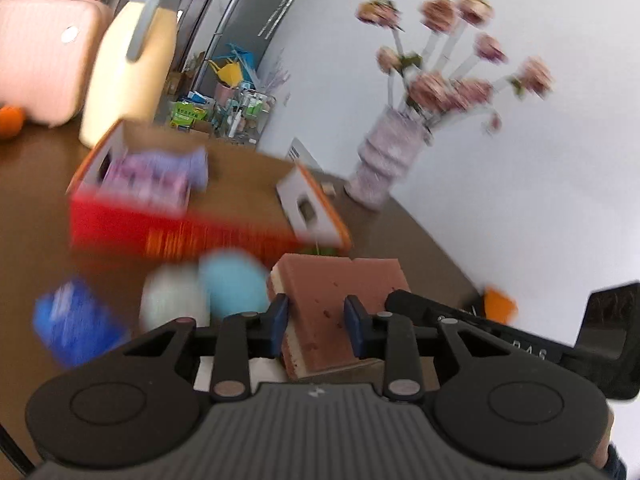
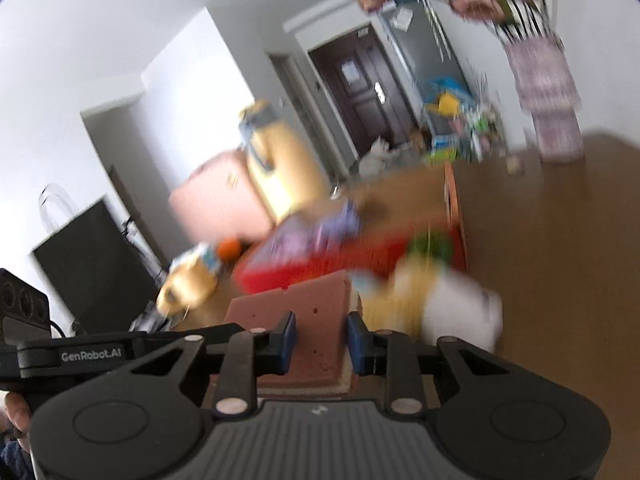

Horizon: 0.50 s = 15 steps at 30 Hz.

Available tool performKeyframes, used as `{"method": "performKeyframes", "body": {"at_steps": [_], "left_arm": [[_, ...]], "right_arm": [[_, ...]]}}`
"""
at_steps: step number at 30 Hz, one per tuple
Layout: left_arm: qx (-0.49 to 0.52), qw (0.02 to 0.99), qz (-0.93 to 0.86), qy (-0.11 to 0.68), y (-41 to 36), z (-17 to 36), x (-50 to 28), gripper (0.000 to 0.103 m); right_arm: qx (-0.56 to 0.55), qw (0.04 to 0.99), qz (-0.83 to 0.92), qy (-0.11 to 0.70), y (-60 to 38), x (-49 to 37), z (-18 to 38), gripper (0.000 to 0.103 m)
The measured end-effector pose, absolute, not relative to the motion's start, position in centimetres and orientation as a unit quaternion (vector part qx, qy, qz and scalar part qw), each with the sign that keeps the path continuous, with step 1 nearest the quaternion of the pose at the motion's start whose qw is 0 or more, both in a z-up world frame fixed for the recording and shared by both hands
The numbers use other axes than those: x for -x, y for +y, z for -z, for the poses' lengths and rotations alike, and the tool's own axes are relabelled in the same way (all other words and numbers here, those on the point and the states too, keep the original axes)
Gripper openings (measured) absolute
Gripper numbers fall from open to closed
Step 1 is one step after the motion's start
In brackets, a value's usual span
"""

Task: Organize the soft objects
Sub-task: 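Carry the sponge block into the cardboard box and open the right gripper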

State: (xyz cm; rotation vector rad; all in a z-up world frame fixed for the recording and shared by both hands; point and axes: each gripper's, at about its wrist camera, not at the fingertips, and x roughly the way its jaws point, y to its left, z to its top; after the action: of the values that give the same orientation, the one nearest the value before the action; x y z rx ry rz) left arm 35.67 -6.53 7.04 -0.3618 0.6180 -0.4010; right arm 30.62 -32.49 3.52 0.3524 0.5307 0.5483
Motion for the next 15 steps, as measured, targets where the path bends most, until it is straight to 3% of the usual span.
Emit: {"method": "performKeyframes", "body": {"at_steps": [4, 7, 11, 15], "left_arm": [[0.17, 0.91, 0.191, 0.326, -6.5, -9.5, -47.9, 0.031], [0.197, 0.89, 0.173, 0.372, -6.3, -8.1, -56.7, 0.031], [0.174, 0.885, 0.148, 0.406, -7.6, -5.2, -64.3, 0.031], [0.149, 0.875, 0.139, 0.44, -9.0, -2.0, -68.1, 0.031]], "right_arm": [[-0.158, 0.925, -0.24, 0.249, -31.6, -41.5, -7.4, 0.026], [-0.133, 0.928, -0.22, 0.27, -30.7, -50.3, -8.5, 0.026], [-0.149, 0.912, -0.199, 0.327, -30.6, -60.6, -6.5, 0.026], [-0.082, 0.914, -0.162, 0.363, -28.4, -66.1, -3.8, 0.026]]}}
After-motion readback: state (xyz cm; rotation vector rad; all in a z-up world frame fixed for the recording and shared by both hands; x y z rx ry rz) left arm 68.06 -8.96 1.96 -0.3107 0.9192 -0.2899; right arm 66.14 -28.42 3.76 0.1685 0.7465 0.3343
